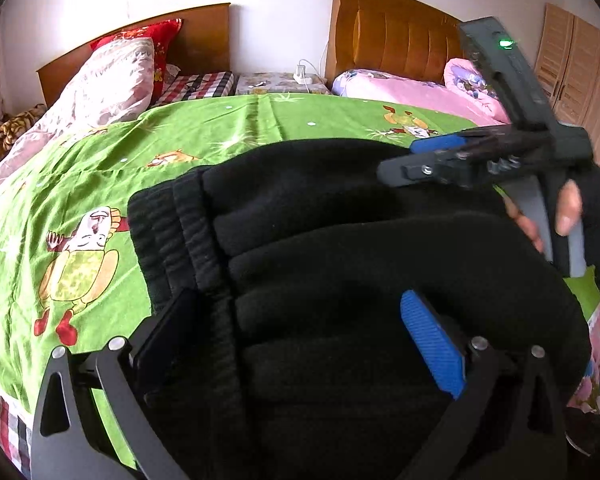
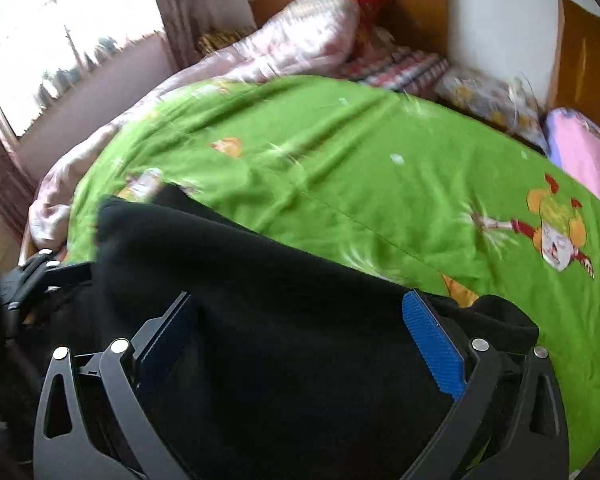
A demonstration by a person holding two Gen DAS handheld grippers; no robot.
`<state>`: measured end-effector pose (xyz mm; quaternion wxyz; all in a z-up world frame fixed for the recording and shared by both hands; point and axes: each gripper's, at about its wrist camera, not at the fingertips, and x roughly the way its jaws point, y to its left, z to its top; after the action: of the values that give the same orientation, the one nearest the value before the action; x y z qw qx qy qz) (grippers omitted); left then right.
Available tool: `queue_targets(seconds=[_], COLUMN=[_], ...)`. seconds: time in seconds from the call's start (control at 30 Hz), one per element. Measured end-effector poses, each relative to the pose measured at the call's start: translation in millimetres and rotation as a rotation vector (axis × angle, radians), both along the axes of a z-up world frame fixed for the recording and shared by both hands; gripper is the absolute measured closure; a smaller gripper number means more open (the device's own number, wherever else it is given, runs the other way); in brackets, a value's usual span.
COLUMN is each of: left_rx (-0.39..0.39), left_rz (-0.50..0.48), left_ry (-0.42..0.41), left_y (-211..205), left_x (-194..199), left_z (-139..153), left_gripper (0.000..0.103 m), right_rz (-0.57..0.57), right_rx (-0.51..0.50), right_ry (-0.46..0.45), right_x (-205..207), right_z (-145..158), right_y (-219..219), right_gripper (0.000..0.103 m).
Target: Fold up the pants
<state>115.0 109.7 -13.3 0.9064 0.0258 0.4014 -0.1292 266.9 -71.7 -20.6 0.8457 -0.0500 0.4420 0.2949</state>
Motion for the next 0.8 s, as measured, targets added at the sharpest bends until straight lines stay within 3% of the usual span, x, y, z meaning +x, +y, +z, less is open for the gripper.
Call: queue_targets(seconds=[0.1, 0.17, 0.27, 0.43, 0.5, 0.6, 0.7, 0.8], left_rx=[0.000, -0.003, -0.006, -0.005, -0.003, -0.002, -0.001, -0.004], left_rz=[-0.002, -0.003, -0.002, -0.002, -0.001, -0.003, -0.002, -0.001], left_ry=[0.003, 0.002, -0.001, 0.000, 0.000, 0.001, 0.000, -0.005], left_y=[0.4, 0.5, 0.7, 0.8, 0.5, 0.3, 0.6, 0.7], left_x=[0.0, 0.1, 0.1, 0.9, 0.7, 0.3, 0.3, 0.1], left_z=[0.3, 0.6, 0.4, 0.2, 0.2, 0.1, -0.1, 1.0], left_gripper=[0.001, 0.001, 0.001, 0.001, 0.001, 0.001, 0.001, 0.001], right_rz=[-0.113, -0.103, -0.006, 0.071, 0.048, -0.069, -0.066, -0.058], right_rx=[0.021, 0.104, 0.109, -0.195, -0.152, -0.123, -0.014, -0.029], right_ry=[-0.075, -0.078, -0.053, -0.057, -0.057, -0.144, -0.157, -0.236], right_x=[-1.5, -11.7, -34.4, -54.8, -51.5, -62.1, -95.4, -146.9], right_z=[19.3, 32.2, 36.7, -0.9, -2.3, 18.0, 36.4, 45.1], right_y=[-13.1, -21.4, -15.2, 16.9, 9.9, -4.7, -16.6, -21.3], right_gripper=[0.005, 0.005, 0.005, 0.005, 0.005, 0.005, 0.005, 0.005])
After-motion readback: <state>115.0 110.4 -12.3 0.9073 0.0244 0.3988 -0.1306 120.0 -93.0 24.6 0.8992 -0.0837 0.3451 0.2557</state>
